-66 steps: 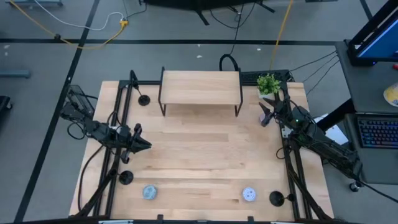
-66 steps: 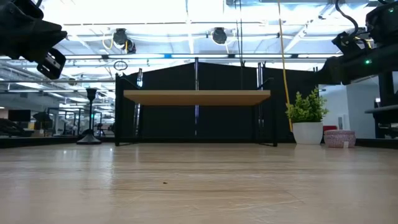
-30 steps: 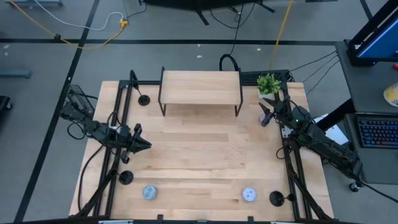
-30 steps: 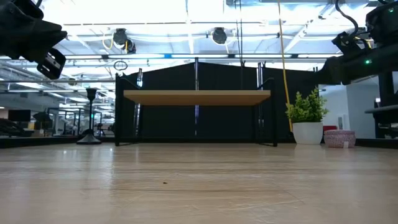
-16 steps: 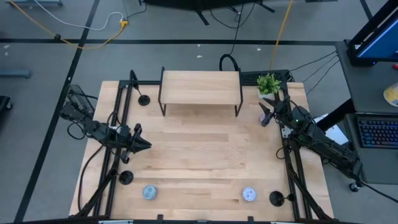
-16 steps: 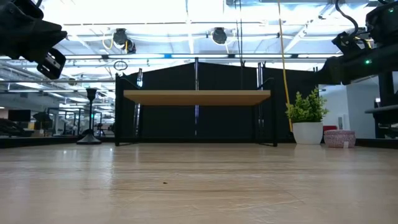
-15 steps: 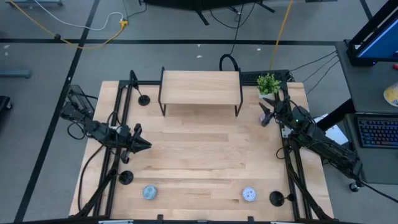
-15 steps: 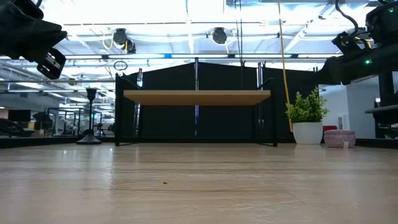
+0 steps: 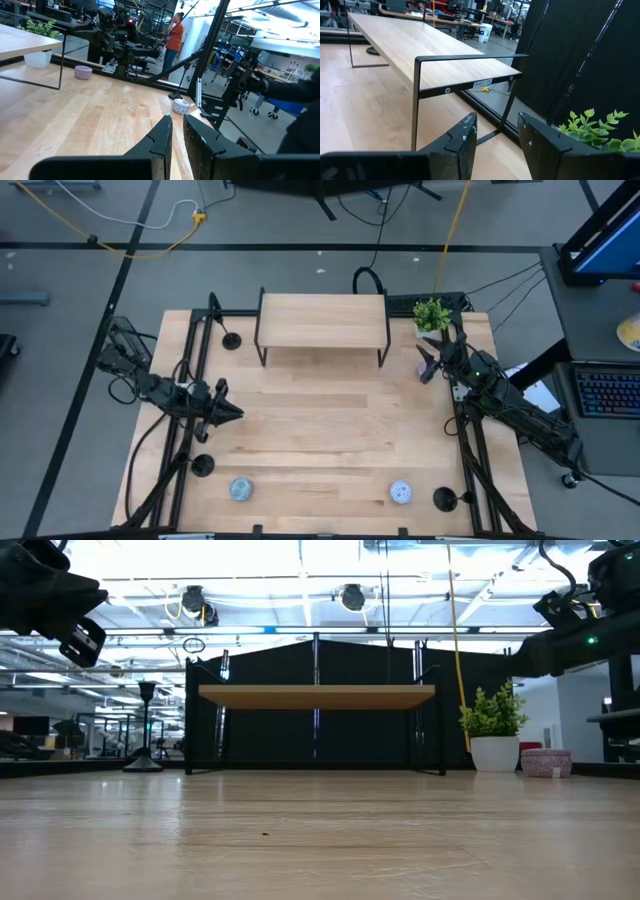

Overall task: Pick & Place candle stick holders
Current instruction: Put the purple scented candle on the shelf

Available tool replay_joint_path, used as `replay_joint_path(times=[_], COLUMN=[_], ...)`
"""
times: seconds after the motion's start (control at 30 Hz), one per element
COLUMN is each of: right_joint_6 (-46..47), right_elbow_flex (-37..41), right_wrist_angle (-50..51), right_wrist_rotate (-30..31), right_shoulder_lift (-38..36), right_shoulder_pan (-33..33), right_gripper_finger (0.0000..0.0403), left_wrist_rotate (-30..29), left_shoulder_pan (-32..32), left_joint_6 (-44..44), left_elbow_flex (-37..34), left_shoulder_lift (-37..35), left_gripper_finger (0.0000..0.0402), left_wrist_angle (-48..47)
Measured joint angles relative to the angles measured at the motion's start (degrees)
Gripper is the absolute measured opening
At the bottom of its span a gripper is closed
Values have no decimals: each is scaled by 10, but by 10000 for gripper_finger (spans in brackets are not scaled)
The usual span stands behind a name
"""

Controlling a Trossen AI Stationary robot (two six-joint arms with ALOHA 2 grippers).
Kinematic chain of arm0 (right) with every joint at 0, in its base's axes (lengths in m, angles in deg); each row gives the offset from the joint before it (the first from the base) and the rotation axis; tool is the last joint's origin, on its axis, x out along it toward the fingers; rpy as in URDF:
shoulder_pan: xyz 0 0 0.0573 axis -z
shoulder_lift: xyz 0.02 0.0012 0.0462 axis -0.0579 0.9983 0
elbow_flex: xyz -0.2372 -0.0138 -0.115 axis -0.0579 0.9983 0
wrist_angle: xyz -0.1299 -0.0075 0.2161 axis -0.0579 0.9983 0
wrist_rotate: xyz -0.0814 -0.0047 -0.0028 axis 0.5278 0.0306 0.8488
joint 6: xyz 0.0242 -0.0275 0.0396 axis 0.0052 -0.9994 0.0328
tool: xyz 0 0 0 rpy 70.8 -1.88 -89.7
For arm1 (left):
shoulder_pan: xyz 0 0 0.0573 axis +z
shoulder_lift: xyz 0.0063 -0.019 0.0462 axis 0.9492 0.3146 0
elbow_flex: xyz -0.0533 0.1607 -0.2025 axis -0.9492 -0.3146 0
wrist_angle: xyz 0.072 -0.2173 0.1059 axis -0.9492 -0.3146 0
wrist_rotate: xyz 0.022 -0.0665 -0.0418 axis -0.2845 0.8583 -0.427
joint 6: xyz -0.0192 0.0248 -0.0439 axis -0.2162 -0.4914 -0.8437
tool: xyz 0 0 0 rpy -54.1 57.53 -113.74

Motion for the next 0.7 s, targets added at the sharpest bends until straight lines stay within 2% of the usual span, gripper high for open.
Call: replay_joint_path(times=[0.33,0.53,0.7], right_joint_6=[22,140,303], right_elbow_flex=[0,0,0], right_wrist_angle=[0,0,-1], right_wrist_rotate=[-1,-2,-1], right_shoulder_lift=[0,0,0], right_shoulder_pan=[0,0,0], right_gripper_finger=[134,134,134], left_wrist_rotate=[-7,-41,-52], left_shoulder_pan=[0,0,0], left_joint_6=[25,57,59], left_elbow_flex=[0,0,0], left_shoulder_lift=[0,0,0], left_gripper_finger=[51,51,51], left_wrist_angle=[0,1,1])
